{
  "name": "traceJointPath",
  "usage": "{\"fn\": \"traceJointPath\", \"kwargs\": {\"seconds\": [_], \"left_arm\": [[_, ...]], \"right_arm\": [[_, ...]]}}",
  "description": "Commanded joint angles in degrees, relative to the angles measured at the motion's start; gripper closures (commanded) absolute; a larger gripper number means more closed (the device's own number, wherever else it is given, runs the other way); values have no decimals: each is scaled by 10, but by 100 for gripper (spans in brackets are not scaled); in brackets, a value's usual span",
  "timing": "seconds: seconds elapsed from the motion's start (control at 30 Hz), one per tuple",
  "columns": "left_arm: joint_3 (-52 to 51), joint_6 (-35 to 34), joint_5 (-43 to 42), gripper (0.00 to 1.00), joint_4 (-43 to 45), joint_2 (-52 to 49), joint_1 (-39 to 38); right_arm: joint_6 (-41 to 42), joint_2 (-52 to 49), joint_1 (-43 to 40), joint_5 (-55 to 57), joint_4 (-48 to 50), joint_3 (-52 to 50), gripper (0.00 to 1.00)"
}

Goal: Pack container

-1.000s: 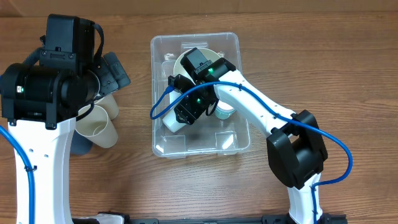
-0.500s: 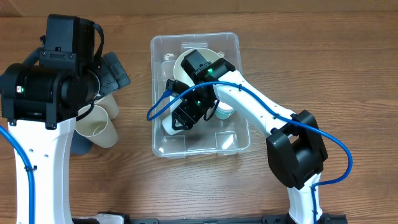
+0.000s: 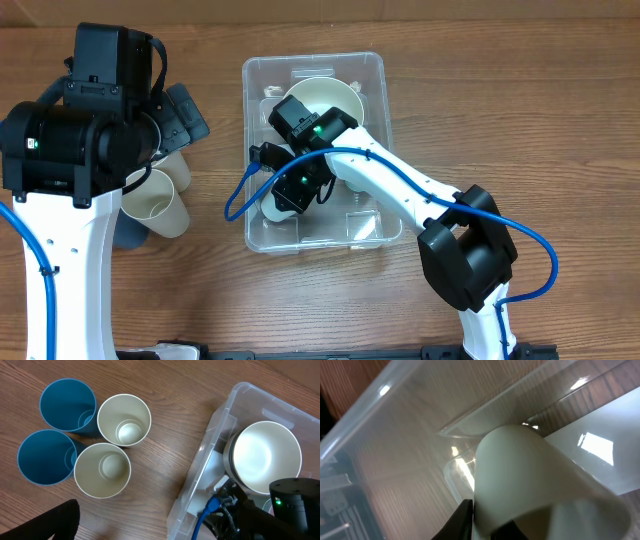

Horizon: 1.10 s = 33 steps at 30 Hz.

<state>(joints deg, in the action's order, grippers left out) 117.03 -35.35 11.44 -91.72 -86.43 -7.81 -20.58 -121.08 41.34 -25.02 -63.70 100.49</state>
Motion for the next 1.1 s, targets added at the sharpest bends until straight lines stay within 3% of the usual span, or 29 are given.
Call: {"fn": "traceJointPath", "kwargs": {"seconds": [0.0, 0.37, 0.57, 0.83, 1.07], "left_arm": [[1, 11, 12, 0, 1, -5, 3], [1, 11, 12, 0, 0, -5, 3], [1, 11, 12, 0, 2, -5, 3], [1, 11, 12, 0, 4, -5, 3], [1, 11, 12, 0, 5, -5, 3]], "right_arm": [[-2, 6, -2, 6, 3, 10, 90], [30, 11, -2, 73, -3, 20, 96], [95, 11, -2, 141, -75, 110, 96], [255, 11, -2, 309, -195, 311, 96], [349, 10, -26, 412, -237, 318, 96]]}}
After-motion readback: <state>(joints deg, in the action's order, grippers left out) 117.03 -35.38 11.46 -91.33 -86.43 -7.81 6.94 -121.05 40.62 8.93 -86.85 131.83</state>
